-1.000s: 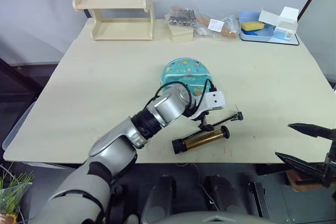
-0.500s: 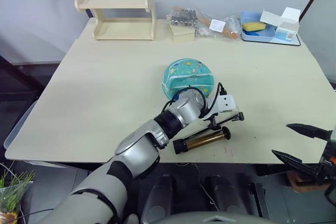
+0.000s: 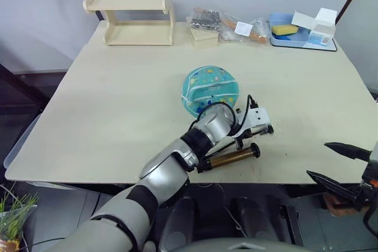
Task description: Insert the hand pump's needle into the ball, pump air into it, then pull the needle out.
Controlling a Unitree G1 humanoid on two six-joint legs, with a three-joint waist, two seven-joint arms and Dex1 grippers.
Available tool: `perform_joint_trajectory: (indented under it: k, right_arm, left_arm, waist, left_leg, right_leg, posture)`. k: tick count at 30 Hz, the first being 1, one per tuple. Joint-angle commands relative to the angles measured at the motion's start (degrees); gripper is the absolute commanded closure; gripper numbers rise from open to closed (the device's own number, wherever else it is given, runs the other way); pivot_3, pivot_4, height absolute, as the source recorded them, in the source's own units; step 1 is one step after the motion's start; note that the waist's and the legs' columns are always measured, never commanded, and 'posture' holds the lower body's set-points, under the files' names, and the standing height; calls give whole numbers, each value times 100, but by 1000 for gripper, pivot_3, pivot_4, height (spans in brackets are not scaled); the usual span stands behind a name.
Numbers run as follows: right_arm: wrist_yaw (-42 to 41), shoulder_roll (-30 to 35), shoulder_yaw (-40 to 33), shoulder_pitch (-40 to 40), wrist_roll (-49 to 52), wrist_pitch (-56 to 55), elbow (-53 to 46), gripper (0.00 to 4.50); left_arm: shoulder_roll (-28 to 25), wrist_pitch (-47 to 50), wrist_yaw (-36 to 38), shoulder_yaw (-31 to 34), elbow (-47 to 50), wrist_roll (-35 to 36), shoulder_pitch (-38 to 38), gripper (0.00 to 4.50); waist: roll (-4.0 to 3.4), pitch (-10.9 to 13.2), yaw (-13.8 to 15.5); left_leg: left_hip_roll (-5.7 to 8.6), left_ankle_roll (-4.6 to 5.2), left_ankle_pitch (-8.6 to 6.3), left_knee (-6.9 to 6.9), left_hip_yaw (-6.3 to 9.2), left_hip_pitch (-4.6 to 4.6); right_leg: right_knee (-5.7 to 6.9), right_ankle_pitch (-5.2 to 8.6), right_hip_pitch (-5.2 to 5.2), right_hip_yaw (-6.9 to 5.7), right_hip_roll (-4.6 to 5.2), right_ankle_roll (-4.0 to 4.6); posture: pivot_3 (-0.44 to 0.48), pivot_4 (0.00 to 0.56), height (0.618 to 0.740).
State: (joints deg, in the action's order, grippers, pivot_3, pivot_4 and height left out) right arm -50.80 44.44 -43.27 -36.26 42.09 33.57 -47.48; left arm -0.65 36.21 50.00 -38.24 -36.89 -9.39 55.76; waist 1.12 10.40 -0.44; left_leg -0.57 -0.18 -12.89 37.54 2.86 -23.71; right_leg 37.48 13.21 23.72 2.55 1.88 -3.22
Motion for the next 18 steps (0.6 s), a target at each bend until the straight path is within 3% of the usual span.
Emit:
perform_joint_trajectory:
  k: [1, 7, 18]
  right_arm:
    - [152, -36, 41, 15, 133, 98, -166, 0]
    - [892, -49, 313, 408, 639, 653, -244, 0]
    - [3272, -390, 1769, 2676, 1840, 1949, 342, 0]
  left_arm:
    - [-157, 383, 128, 238, 719, 82, -202, 4465]
    - [-649, 825, 409, 739, 2362, 573, -757, 4465]
    - [-1295, 12, 257, 1775, 4015, 1395, -2012, 4465]
  waist:
    - [0, 0, -32]
    - [-3, -1, -25]
    - [-9, -3, -63]
  left_leg:
    - [0, 0, 0, 0, 0, 0]
    - [-2, 0, 0, 0, 0, 4]
    - [0, 0, 1, 16, -2, 10]
  right_leg:
    - [1, 0, 0, 0, 0, 0]
    - [17, 0, 3, 1, -1, 1]
    - [33, -2, 0, 8, 0, 3]
  posture:
    - [0, 150, 740]
    - [0, 150, 740]
    - [0, 150, 740]
